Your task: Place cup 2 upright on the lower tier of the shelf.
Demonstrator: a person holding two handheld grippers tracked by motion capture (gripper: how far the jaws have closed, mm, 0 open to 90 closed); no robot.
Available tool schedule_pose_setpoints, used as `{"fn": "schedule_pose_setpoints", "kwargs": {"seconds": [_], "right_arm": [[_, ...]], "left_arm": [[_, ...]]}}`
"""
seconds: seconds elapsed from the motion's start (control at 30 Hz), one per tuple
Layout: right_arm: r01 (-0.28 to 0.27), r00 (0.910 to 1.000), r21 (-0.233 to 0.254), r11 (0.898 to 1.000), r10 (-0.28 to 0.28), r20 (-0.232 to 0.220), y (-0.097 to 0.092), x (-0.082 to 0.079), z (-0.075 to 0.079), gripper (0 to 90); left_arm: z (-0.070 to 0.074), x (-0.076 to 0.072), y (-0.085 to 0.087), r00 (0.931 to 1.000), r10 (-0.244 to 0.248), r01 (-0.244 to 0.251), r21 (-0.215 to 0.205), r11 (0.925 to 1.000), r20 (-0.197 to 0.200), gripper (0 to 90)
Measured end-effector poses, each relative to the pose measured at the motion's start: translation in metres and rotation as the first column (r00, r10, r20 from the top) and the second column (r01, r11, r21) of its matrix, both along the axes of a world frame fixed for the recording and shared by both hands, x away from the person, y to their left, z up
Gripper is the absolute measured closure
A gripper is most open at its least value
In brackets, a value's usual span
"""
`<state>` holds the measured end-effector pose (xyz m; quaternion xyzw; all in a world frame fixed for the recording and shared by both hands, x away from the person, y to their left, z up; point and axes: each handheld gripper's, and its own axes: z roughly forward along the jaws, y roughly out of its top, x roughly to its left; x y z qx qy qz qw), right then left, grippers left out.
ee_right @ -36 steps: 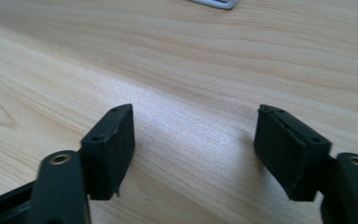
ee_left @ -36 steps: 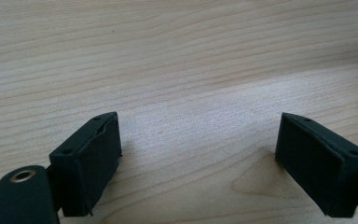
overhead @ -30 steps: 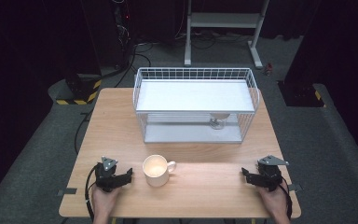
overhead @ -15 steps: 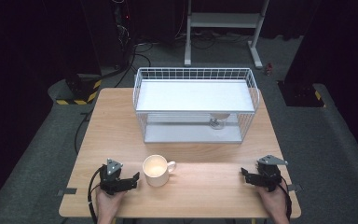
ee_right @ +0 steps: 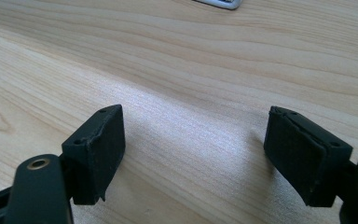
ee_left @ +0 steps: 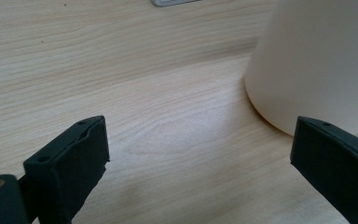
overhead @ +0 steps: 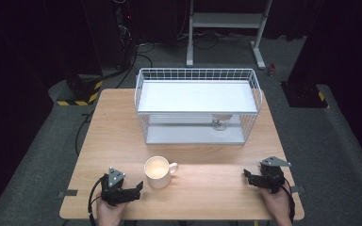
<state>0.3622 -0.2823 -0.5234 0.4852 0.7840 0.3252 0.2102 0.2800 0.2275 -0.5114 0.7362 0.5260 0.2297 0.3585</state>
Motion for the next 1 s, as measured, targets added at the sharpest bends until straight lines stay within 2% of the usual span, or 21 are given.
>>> {"fn": "schedule_pose_setpoints", "kwargs": {"seconds": [0.4, 0.5, 0.6, 0.73, 0.87, 1.0], "right_arm": [[0.000, 1.0000, 0.000, 1.000, 0.000, 0.000, 0.000, 0.000, 0.000, 20.7], [0.000, 1.0000, 0.000, 1.000, 0.000, 0.000, 0.000, 0.000, 0.000, 20.8], [0.000, 1.0000, 0.000, 1.000, 0.000, 0.000, 0.000, 0.000, 0.000, 20.8], [0.000, 1.0000, 0.000, 1.000, 0.000, 0.000, 0.000, 0.000, 0.000, 20.8], [0.000, 1.0000, 0.000, 1.000, 0.000, 0.000, 0.000, 0.000, 0.000, 20.8], [0.000, 1.0000, 0.000, 1.000, 0.000, 0.001, 0.000, 0.000, 0.000, 20.8]], "left_arm": [[0.007, -0.011, -0.023, 0.9969, -0.076, 0.076, -0.004, 0.9971, 0.019, 3.7], [0.009, -0.012, -0.028, 0.9959, -0.090, 0.090, -0.007, 0.9959, 0.011, 2.9], [0.009, -0.011, -0.033, 0.9940, -0.108, 0.108, -0.003, 0.9941, 0.018, 2.4], [0.009, -0.007, -0.040, 0.9919, -0.126, 0.126, -0.018, 0.9918, 0.016, 1.8], [0.010, -0.005, -0.047, 0.9877, -0.155, 0.155, -0.006, 0.9879, 0.019, 1.5], [0.009, -0.002, -0.051, 0.9876, -0.156, 0.156, -0.016, 0.9876, 0.019, 0.9]]}}
